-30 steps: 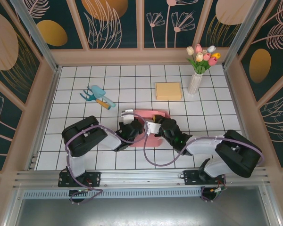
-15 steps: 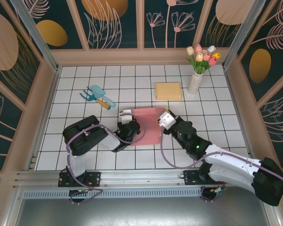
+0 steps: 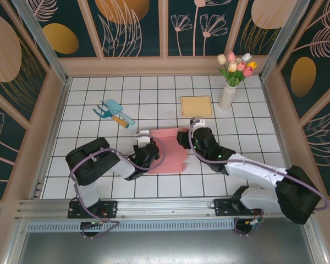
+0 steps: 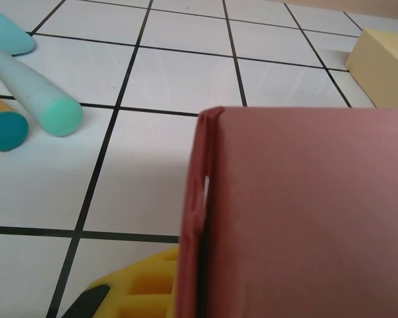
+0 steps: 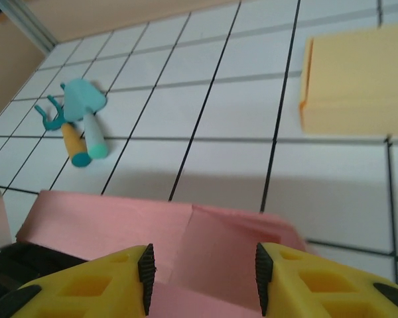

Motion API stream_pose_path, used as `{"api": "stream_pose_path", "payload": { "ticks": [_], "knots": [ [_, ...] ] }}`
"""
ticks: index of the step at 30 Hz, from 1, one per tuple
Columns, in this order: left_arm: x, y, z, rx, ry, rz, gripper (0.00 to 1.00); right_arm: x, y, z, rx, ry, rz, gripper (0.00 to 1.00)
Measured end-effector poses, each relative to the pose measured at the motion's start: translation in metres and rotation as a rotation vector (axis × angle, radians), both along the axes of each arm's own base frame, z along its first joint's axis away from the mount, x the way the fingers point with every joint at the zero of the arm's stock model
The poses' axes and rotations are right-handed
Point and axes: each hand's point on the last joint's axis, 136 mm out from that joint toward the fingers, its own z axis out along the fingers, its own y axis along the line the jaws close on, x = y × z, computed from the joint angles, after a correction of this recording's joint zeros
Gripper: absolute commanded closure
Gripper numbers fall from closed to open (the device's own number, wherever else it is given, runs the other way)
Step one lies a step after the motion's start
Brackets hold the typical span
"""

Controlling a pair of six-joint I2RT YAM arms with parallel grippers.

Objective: Fold the paper box

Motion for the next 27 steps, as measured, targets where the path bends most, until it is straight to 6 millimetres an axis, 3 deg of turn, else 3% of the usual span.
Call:
{"api": "stream_pose_path", "payload": {
  "ticks": [6,18,23,27],
  "knots": [
    [-0.004,0.002,0.000,0.002,0.008,0.009,1.00,-0.010,0.018,-0.020,0.032,0.083,0.029,0.50],
    [-0.019,-0.006,0.000,0.047,-0.003,-0.012,1.00,-0.009,0.028,-0.014,0.114,0.068,0.048,0.47],
    [-0.020,-0.006,-0.001,0.045,0.002,0.003,1.00,-0.019,0.038,-0.021,0.192,0.111,0.102,0.47],
    [-0.020,-0.007,-0.001,0.047,0.004,0.003,1.00,-0.029,0.035,-0.029,0.230,0.138,0.112,0.48]
  ]
}}
